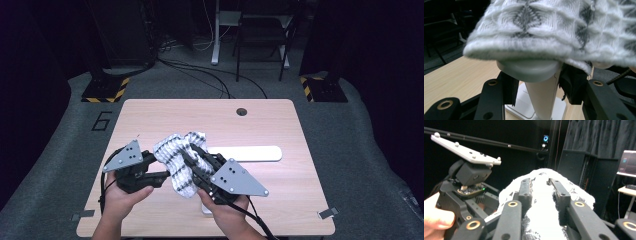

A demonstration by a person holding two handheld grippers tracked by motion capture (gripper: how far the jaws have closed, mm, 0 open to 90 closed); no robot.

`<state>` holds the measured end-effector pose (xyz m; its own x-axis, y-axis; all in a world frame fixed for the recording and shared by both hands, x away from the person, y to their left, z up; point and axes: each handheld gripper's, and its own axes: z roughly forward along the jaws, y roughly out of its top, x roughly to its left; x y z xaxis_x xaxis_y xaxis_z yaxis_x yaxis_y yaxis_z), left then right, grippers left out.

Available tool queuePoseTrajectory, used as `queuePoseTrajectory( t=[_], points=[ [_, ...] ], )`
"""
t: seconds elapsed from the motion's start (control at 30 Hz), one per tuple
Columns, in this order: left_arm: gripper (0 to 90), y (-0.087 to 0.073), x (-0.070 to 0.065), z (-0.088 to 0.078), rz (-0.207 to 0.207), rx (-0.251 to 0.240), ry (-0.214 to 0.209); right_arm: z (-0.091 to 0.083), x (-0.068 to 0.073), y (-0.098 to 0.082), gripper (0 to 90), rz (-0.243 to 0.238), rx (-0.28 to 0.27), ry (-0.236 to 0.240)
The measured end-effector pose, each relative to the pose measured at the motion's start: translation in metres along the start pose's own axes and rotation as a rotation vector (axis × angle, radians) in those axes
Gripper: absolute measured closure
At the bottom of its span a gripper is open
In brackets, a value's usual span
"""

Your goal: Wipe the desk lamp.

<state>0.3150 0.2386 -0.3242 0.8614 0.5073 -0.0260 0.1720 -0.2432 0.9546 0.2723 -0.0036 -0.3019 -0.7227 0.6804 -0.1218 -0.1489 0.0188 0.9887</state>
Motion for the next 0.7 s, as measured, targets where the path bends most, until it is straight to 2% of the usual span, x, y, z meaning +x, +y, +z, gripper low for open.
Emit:
queuePoseTrajectory(
  t=[0.1,0.27,0.43,0.5,0.7],
  points=[
    [53.2,0.0,0.0,0.0,-0.001,-0.001,0.002,0.004,0.003,-0.001,63.3,-0.004,0.03,-0.002],
    [53.3,0.0,-0.001,0.001,-0.004,-0.008,0.002,0.009,0.008,-0.002,63.1,-0.017,0.053,-0.003],
    [53.3,0.0,-0.001,0.0,-0.002,-0.007,0.003,0.015,0.012,-0.003,67.0,-0.06,0.064,0.02],
    [53.3,0.0,0.0,0.0,0.001,-0.003,0.002,0.017,0.014,-0.003,69.5,-0.054,0.071,0.034],
    [53.3,0.0,-0.001,0.0,-0.005,-0.007,0.002,0.013,0.013,-0.004,75.2,-0.076,0.067,0.01]
  ],
)
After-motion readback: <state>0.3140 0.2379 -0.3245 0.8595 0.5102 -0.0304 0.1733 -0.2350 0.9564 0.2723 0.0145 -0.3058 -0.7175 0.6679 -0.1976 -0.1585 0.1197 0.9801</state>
